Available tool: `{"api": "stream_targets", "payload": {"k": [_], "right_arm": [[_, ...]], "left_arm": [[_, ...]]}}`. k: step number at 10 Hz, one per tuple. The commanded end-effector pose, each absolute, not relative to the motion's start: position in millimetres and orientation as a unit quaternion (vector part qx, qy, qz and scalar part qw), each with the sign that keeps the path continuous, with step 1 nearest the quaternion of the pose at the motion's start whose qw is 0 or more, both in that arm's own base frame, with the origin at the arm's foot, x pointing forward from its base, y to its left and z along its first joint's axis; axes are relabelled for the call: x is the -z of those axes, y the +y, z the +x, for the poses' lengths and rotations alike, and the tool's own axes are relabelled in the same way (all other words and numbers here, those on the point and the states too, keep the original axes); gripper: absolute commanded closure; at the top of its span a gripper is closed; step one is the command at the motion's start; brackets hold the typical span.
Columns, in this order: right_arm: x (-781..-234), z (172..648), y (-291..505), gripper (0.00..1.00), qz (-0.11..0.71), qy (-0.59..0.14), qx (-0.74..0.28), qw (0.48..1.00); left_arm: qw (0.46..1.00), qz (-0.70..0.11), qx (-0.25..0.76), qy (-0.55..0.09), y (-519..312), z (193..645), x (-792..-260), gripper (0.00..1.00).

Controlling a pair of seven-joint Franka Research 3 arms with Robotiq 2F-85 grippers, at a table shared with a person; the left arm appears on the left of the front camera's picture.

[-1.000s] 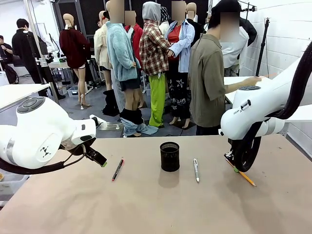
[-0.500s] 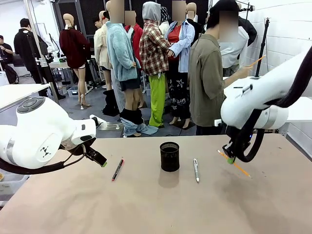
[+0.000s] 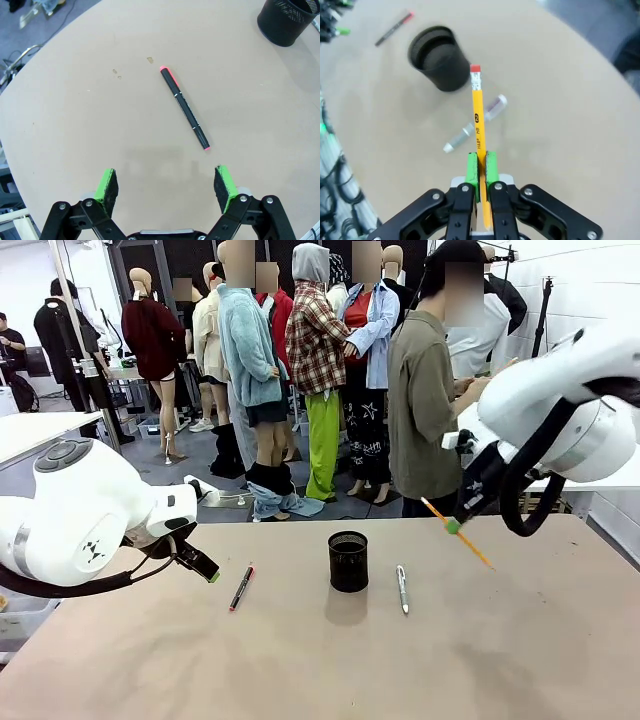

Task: Place the pens into the pen holder.
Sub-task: Pick up a writing instrument from the table and place it into the Pen holder.

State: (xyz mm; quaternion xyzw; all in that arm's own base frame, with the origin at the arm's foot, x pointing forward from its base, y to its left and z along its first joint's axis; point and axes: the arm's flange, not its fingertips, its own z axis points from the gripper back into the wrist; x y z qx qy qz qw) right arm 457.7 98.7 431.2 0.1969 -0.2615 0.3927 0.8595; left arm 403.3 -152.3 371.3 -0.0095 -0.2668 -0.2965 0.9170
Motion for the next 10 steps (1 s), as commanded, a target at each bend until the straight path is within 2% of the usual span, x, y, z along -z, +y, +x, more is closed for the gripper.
{"api": "stream_targets", "payload": {"k": [1, 2, 4, 5, 6, 7, 9, 10], "right_arm": [[-408.8, 447.8, 91.3, 1.00, 0.304, -0.312, -0.457, 0.775], [-409.2, 448.4, 101.0, 1.00, 0.316, -0.334, -0.473, 0.751], [-410.0, 452.5, 119.0, 1.00, 0.372, -0.413, -0.510, 0.656], [-407.9, 453.6, 127.7, 1.00, 0.348, -0.395, -0.466, 0.711], [-433.2, 442.4, 122.1, 1.00, 0.323, -0.403, -0.494, 0.700], [-425.1, 443.6, 124.6, 1.00, 0.340, -0.411, -0.490, 0.690], [-426.0, 436.2, 136.6, 1.00, 0.389, -0.434, -0.565, 0.584], [-427.6, 445.0, 142.9, 1.00, 0.403, -0.438, -0.583, 0.553]], "left_arm": [[0.917, -0.010, 0.295, -0.267, -150.9, 403.5, -371.5, 0.00], [0.917, -0.010, 0.295, -0.267, -150.9, 403.5, -371.5, 0.00], [0.917, -0.010, 0.295, -0.267, -150.9, 403.5, -371.5, 0.00], [0.917, -0.010, 0.295, -0.267, -150.9, 403.5, -371.5, 0.00], [0.917, -0.010, 0.295, -0.267, -150.9, 403.5, -371.5, 0.00], [0.917, -0.010, 0.295, -0.267, -150.9, 403.5, -371.5, 0.00], [0.917, -0.010, 0.295, -0.267, -150.9, 403.5, -371.5, 0.00], [0.917, -0.010, 0.295, -0.267, -150.9, 403.5, -371.5, 0.00]]}}
